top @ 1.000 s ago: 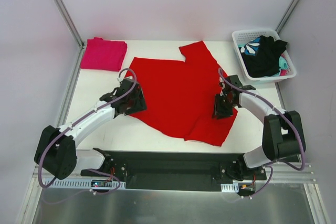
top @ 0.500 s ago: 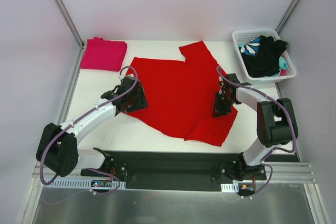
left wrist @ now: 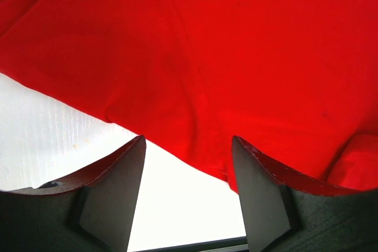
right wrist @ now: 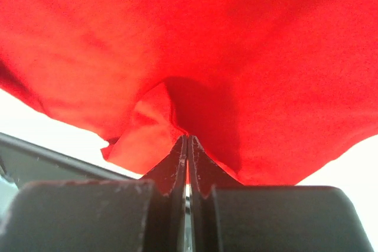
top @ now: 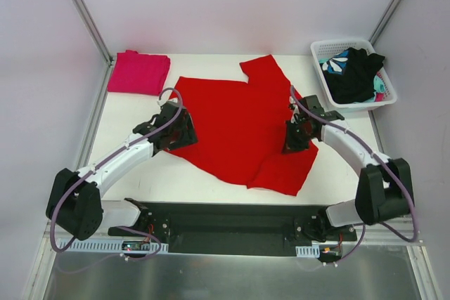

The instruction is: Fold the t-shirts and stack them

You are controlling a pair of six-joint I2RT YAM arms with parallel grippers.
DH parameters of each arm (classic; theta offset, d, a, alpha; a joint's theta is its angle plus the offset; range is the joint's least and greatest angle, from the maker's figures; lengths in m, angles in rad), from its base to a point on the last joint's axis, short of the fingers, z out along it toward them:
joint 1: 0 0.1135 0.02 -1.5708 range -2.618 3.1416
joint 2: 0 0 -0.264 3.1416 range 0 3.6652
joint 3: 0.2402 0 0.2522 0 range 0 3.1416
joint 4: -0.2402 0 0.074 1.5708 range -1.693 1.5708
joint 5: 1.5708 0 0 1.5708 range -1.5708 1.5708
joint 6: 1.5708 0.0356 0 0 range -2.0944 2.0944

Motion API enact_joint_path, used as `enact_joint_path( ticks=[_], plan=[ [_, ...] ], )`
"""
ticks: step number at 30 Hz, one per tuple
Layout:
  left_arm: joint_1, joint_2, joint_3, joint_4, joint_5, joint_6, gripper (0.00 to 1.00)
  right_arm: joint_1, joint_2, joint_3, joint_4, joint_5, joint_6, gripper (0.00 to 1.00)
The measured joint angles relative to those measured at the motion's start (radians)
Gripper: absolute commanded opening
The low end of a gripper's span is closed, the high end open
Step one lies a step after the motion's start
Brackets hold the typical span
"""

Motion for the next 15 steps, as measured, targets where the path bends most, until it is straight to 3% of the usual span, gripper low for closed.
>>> enact_joint_path(
  ticks=[9, 15],
  plan=[
    [0.0, -0.077, 0.0, -0.001, -0.001, 0.0, 0.59, 0.261, -0.27, -0.093, -0.087, 0.001, 0.081, 0.01],
    [0.0, -0.083, 0.0, -0.008, -0.001, 0.001, 0.6, 0.559, -0.424, -0.177, -0.211, 0.069, 0.225, 0.01]
  ],
)
